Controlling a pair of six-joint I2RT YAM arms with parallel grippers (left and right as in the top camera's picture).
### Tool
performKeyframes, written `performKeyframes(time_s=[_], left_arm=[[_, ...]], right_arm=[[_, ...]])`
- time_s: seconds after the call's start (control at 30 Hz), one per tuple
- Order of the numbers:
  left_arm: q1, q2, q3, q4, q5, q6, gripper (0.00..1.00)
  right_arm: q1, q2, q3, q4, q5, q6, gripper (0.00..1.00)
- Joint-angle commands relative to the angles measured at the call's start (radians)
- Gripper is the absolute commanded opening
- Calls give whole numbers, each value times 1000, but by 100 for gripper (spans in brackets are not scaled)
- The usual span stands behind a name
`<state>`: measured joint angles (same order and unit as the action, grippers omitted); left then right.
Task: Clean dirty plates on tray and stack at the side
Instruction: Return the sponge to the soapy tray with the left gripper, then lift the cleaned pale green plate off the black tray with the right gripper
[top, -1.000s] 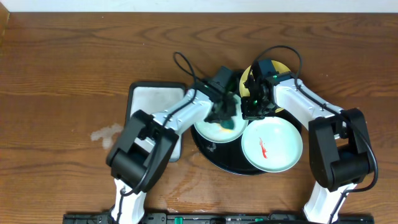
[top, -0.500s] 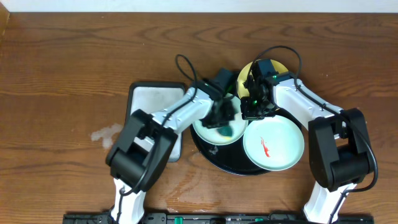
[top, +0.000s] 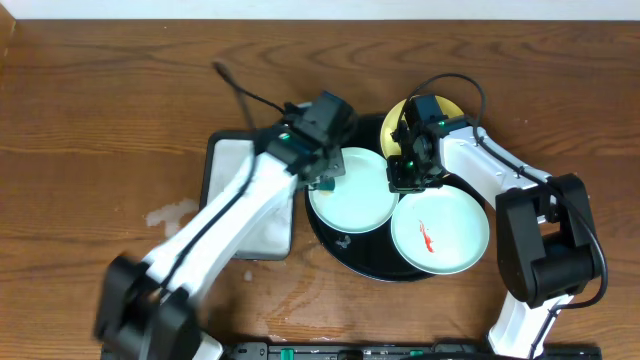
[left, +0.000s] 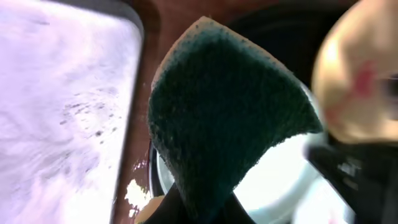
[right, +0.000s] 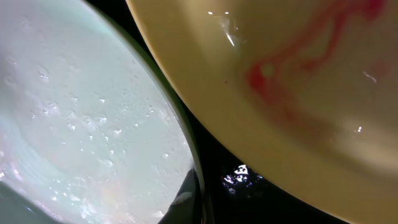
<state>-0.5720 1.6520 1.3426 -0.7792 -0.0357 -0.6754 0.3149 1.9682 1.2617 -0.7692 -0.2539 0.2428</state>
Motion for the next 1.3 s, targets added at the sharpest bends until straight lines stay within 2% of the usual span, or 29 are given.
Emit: performKeyframes(time_s=[0.0,0.23,0.4,0.6,0.83,0.97,1.27], left_arm=[[52,-130,-2,-69,-2,62,7],[241,-182,-18,-229,-24,215,9],[338,-155,-124,-210,-15,227,24],[372,-151,-256,-118,-13,234,38],[379,-182,-257,-101,48,240,52],[379,-253,-257,-102,91,242,59],[379,-480,-258,-137,99,241,76]], right_arm=[[-17,-29,-4,-4,85,-27,1],[26,-199,-3,-31,270,-31,1],[92,-326,-3,-48,436,-31,1],[205,-449,-3,-59,704,-42,1],[359,-492,-3,-58,933,-176,1],[448,-492,-3,-68,977,-240,1],[602,-492,-3,-111,1208,-217,1]])
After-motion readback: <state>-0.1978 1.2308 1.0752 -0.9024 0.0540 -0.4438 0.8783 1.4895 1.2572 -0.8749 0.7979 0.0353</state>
